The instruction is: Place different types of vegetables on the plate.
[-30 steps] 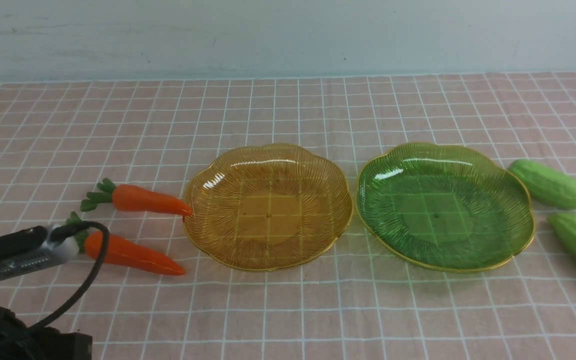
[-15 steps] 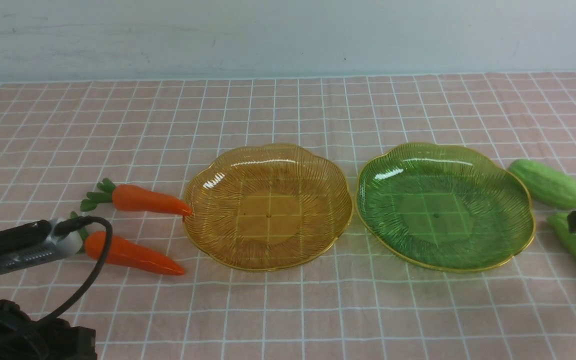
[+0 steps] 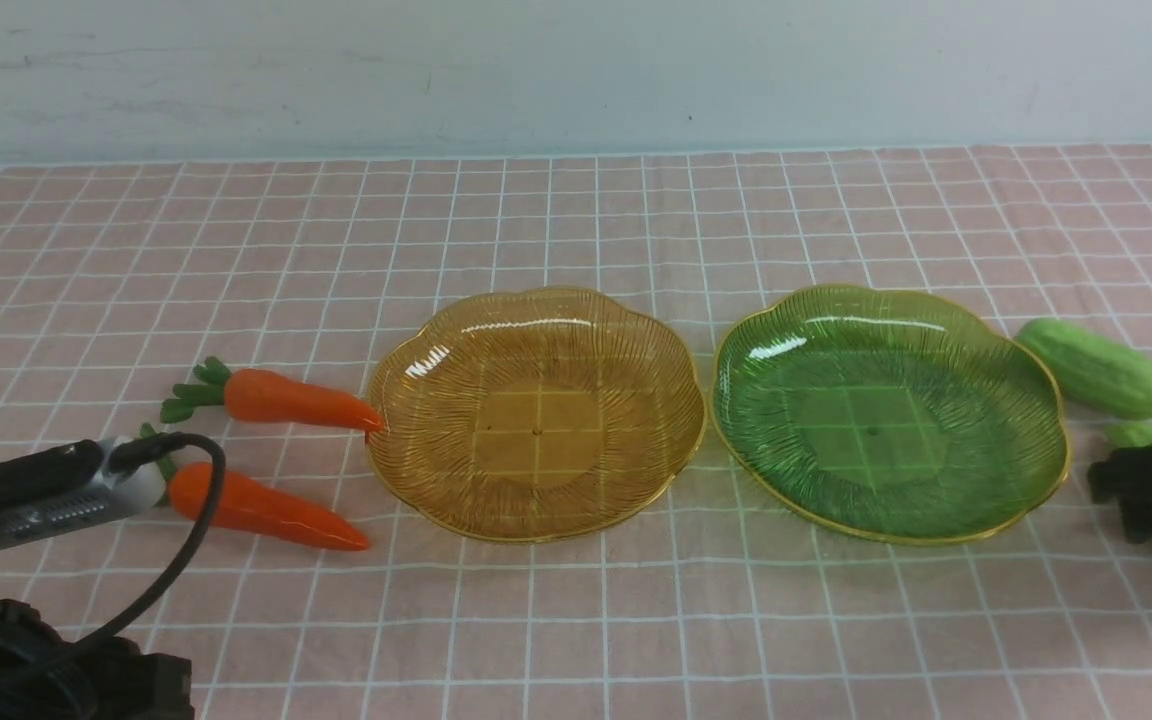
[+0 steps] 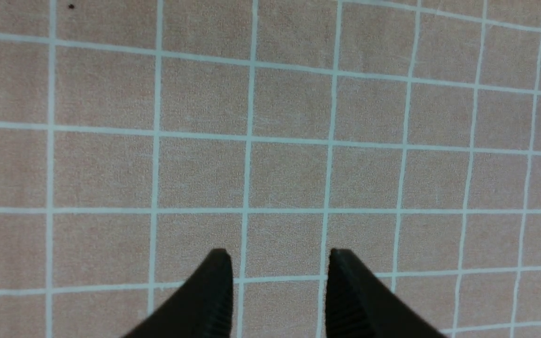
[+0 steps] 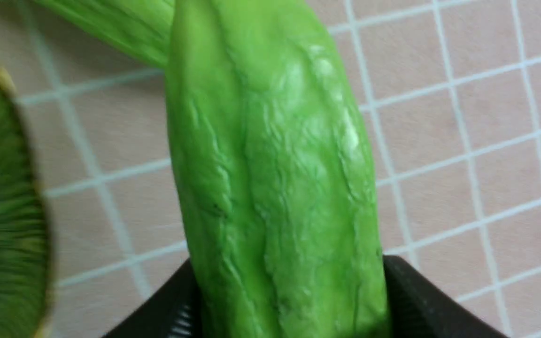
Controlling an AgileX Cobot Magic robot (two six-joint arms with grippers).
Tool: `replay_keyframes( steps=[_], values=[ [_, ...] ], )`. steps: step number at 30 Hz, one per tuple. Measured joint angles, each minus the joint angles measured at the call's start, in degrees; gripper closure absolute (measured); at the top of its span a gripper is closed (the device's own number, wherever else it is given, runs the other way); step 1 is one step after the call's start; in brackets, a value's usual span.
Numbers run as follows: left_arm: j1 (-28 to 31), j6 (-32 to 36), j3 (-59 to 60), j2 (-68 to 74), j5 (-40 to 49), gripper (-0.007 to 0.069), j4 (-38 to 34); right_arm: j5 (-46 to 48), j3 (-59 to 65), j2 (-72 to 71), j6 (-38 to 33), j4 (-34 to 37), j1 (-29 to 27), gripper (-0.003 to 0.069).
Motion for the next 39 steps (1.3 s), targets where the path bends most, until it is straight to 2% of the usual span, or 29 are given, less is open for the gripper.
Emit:
replay_keyframes(
  steps=[3,6,10,13,18,22,25,30,34,39],
  values=[
    [0.0,0.0,0.0,0.0,0.0,0.0361,0.0,-0.6,-3.2,-0.4,-9.3,14.3,1.3,0.0253],
    [0.0,0.0,0.0,0.0,0.0,0.0361,0.0,-4.0,-3.2,0.4,-18.1,23.8,4.6,0.0253],
    [0.0,0.0,0.0,0.0,-0.1,0.0361,0.0,-8.4,-3.2,3.5,-25.1,28.1,10.3,0.0253],
    [0.0,0.0,0.0,0.0,-0.2,0.0361,0.0,-10.4,-3.2,6.7,-26.1,26.3,13.2,0.0244],
    [0.0,0.0,0.0,0.0,-0.5,0.0361,0.0,-13.1,-3.1,8.3,-22.9,22.6,12.9,0.0053],
    [0.0,0.0,0.0,0.0,-0.6,0.0361,0.0,-13.7,-3.7,8.4,-18.1,16.4,9.4,-0.0021],
    [0.0,0.0,0.0,0.0,-0.6,0.0361,0.0,-14.6,-4.1,8.4,-16.7,9.2,5.7,-0.0029],
    [0.0,0.0,0.0,0.0,-0.6,0.0361,0.0,-17.7,-4.2,8.5,-16.5,1.9,2.6,-0.0018],
    [0.0,0.0,0.0,0.0,-0.6,0.0361,0.1,-21.0,-4.2,8.5,-16.5,-1.8,1.1,0.0010],
    [0.0,0.0,0.0,0.0,-0.6,0.0361,0.1,-21.6,-4.2,9.1,-17.1,-2.7,1.1,0.0055]
  ],
)
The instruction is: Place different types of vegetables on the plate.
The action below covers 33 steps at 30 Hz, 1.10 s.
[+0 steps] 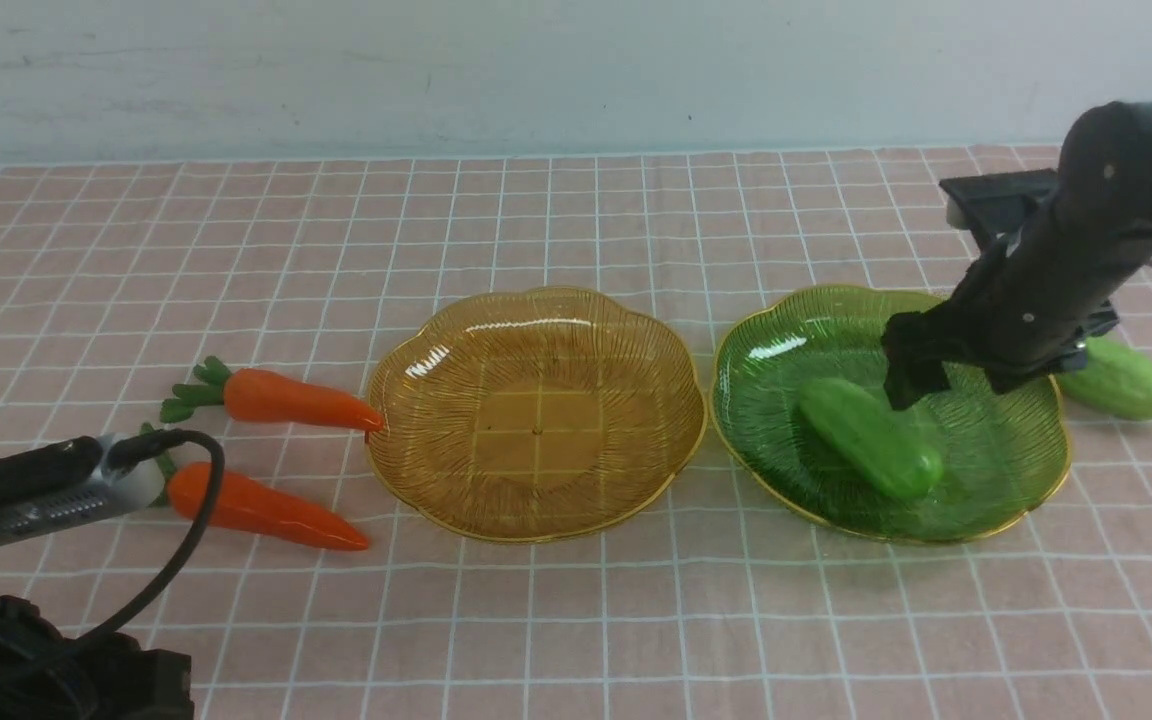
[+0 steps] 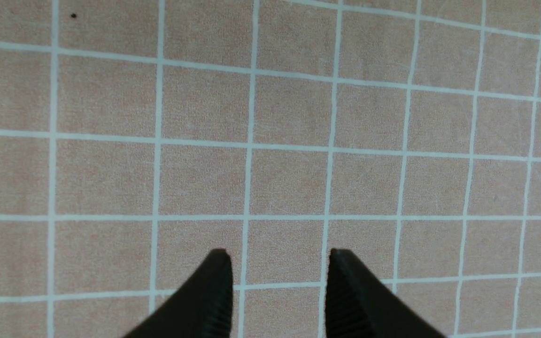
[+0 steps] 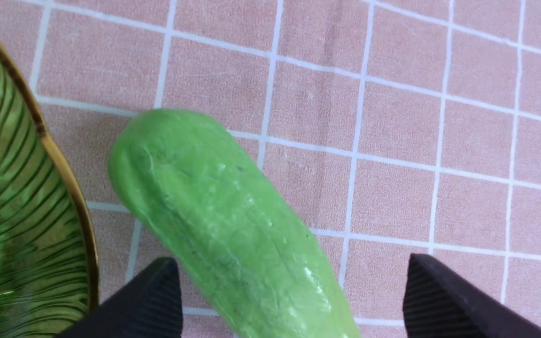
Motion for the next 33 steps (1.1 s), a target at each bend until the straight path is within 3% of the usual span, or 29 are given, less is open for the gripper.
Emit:
replay_keyframes(
  steps=[8,21,33],
  values=[
    [0.0,0.0,0.0,0.0,0.0,0.0361,0.2,0.2,0.0,0.6,-0.6,-0.2,0.0,0.0101],
    [0.0,0.0,0.0,0.0,0.0,0.0361,0.6,2.8,0.0,0.6,-2.6,1.0,0.0,0.0056],
    [0.0,0.1,0.0,0.0,-0.2,0.0361,1.0,4.4,0.0,2.8,-4.8,-0.1,0.0,0.0058]
  ],
)
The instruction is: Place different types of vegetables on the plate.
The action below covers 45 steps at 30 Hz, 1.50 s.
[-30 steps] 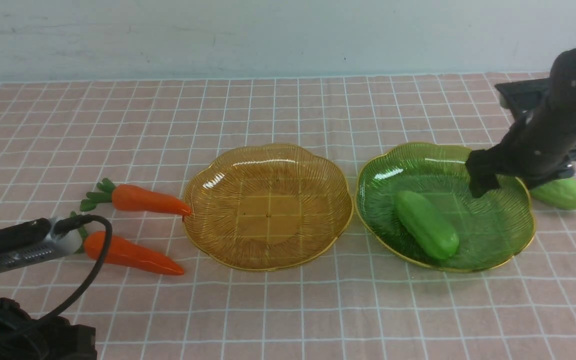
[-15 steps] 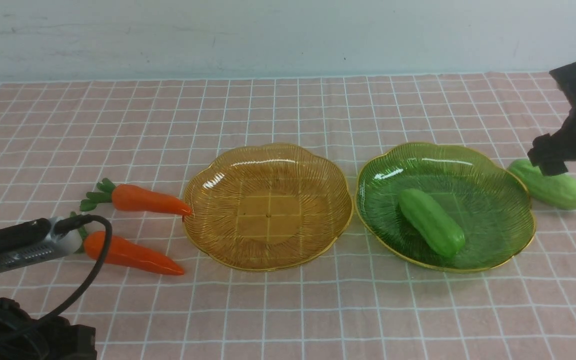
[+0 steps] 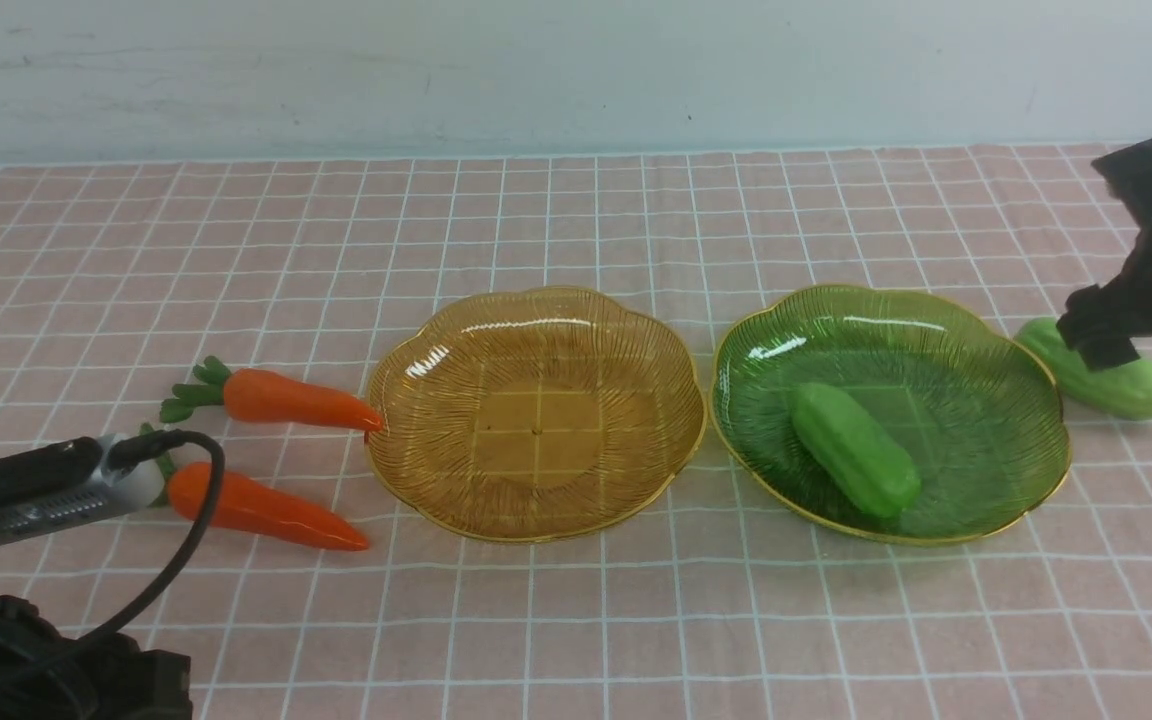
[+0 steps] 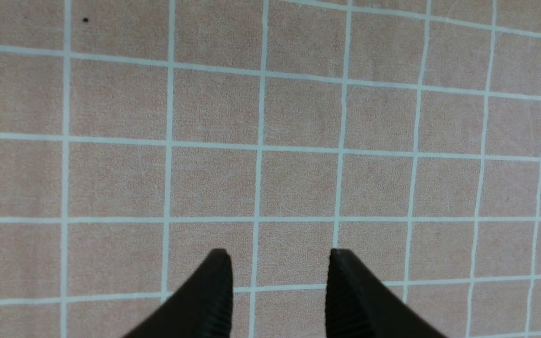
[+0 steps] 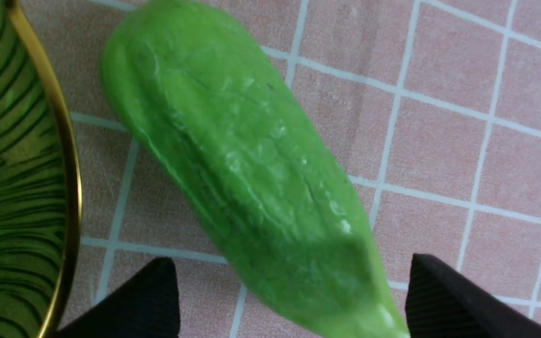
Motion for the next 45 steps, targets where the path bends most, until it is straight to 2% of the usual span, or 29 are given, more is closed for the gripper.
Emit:
replay_keyframes(
  steps=[9,12,17,18,22,26,29,32,34,36,39,42,45],
  values=[
    [0.0,0.0,0.0,0.0,0.0,0.0361,0.0,-0.1,0.0,4.2,-1.3,-1.3,0.0,0.0109],
    [0.0,0.0,0.0,0.0,0.0,0.0361,0.0,0.4,0.0,4.4,-1.3,-1.7,0.0,0.0173],
    [0.0,-0.1,0.0,0.0,0.0,0.0361,0.0,2.5,0.0,4.4,-1.3,-4.2,0.0,0.0326],
    [0.0,-0.1,0.0,0.0,0.0,0.0361,0.0,3.4,0.0,4.4,-1.3,-4.8,0.0,0.0335],
    [0.0,-0.1,0.0,0.0,0.0,0.0361,0.0,9.8,-0.8,2.9,-1.0,-6.2,0.0,0.0334],
    [0.0,-0.1,0.0,0.0,0.0,0.0361,0.0,15.8,-4.9,-0.8,0.0,-0.6,0.0,0.0334],
    [0.0,-0.1,0.0,0.0,0.0,0.0361,0.0,20.6,-8.2,-4.0,0.2,8.2,0.0,0.0334],
    [0.0,-0.1,0.0,0.0,0.0,0.0361,0.1,22.3,-8.8,-5.9,0.0,21.6,0.2,0.0334],
    [0.0,0.5,0.0,0.0,0.0,0.0361,0.3,22.5,-8.1,-5.4,-0.6,27.6,1.3,0.0334],
    [0.0,0.9,0.0,0.0,-0.1,0.0361,0.4,22.6,-7.8,-4.0,-0.8,28.9,3.0,0.0334],
    [0.0,0.9,0.0,0.0,-0.6,0.0361,0.4,22.5,-7.5,-0.8,-0.8,26.7,6.5,0.0330],
    [0.0,0.9,0.0,0.0,-1.6,0.0361,0.4,22.5,-7.4,0.2,2.4,24.9,8.1,0.0232],
    [0.0,-1.2,0.0,0.0,-4.3,0.0361,0.4,22.5,-7.4,-0.6,6.2,24.4,8.5,0.0088]
  ],
)
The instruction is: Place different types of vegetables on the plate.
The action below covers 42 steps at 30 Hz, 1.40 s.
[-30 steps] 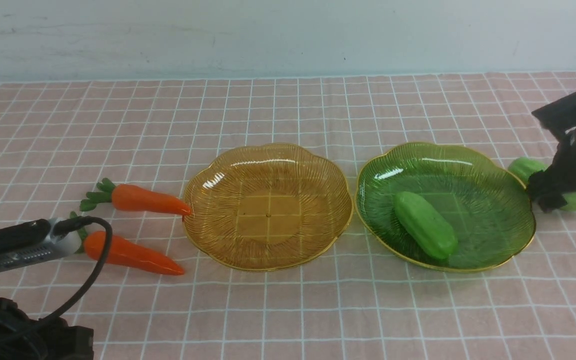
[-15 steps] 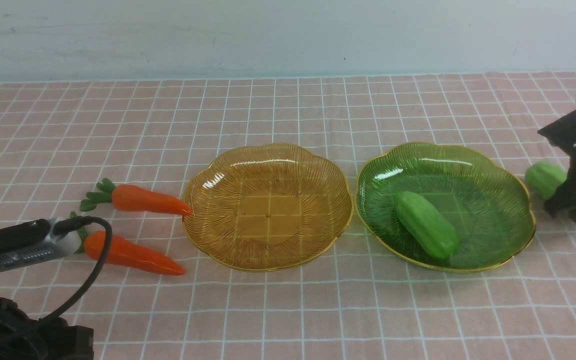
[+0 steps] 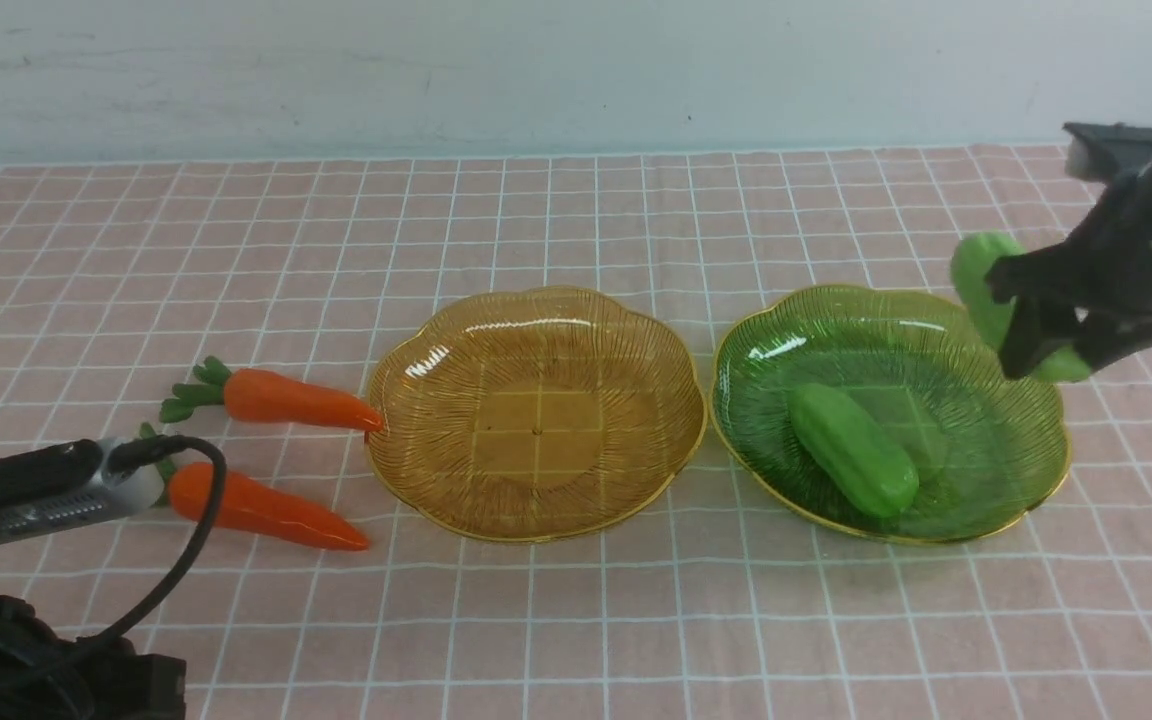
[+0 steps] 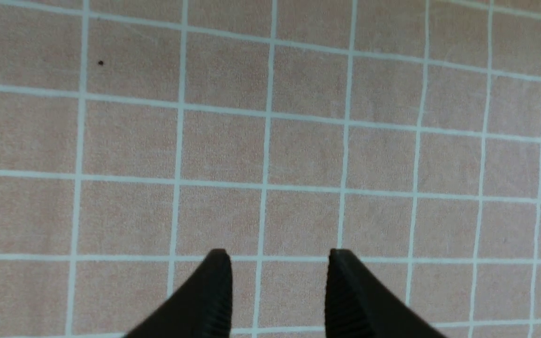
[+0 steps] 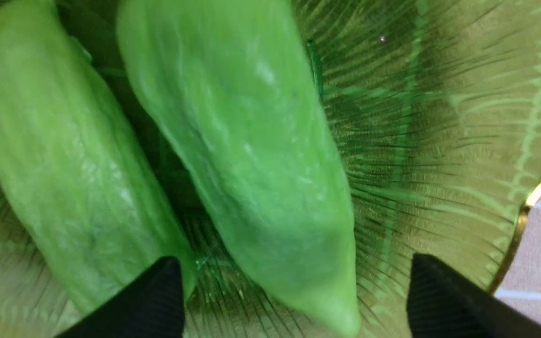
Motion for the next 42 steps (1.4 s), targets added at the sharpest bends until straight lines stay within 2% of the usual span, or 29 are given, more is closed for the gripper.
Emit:
replay_keyframes(
  steps=[2,4,7,13,16,20,23,25,31,38,42],
  values=[
    [0.0,-1.4,0.0,0.3,-2.3,0.0361,0.0,-0.1,1.3,-2.3,1.1,0.4,0.0,0.0034],
    [0.0,-2.4,-0.2,1.7,-4.6,0.0361,-0.2,-0.1,4.2,-7.0,1.5,2.0,0.0,0.0014],
    [0.0,-3.0,-2.0,7.1,-7.1,0.0361,-0.7,0.0,9.5,-15.4,1.5,4.6,0.0,0.0018],
    [0.0,-3.8,-11.9,22.2,-8.7,0.0337,-2.1,0.7,14.9,-25.0,-0.6,4.9,0.0,0.0075],
    [0.0,-3.9,-16.2,28.9,-8.7,0.0275,-3.0,0.7,15.0,-25.5,-2.1,3.9,0.0,0.0100],
    [0.0,-6.0,-21.1,35.5,-8.6,0.0153,-4.0,0.7,15.2,-25.5,-2.1,2.4,0.0,0.0118],
    [0.0,-11.6,-22.8,39.8,-8.7,0.0081,-4.1,0.7,15.2,-25.5,-2.1,2.3,0.0,0.0119],
    [0.0,-15.4,-22.9,42.1,-10.2,0.0069,-4.0,0.7,15.2,-25.5,-2.1,2.4,0.0,0.0119],
    [0.0,-18.6,-22.9,46.7,-18.4,0.0068,-3.5,0.7,15.3,-25.5,-2.1,3.0,0.0,0.0119],
    [0.0,-18.8,-23.0,48.6,-21.2,0.0076,-3.7,0.7,15.3,-25.5,-2.1,3.0,0.0,0.0119],
    [0.0,-18.0,-23.0,48.6,-22.0,0.0158,-3.7,0.7,15.3,-25.5,-2.1,3.5,0.0,0.0119]
  ],
)
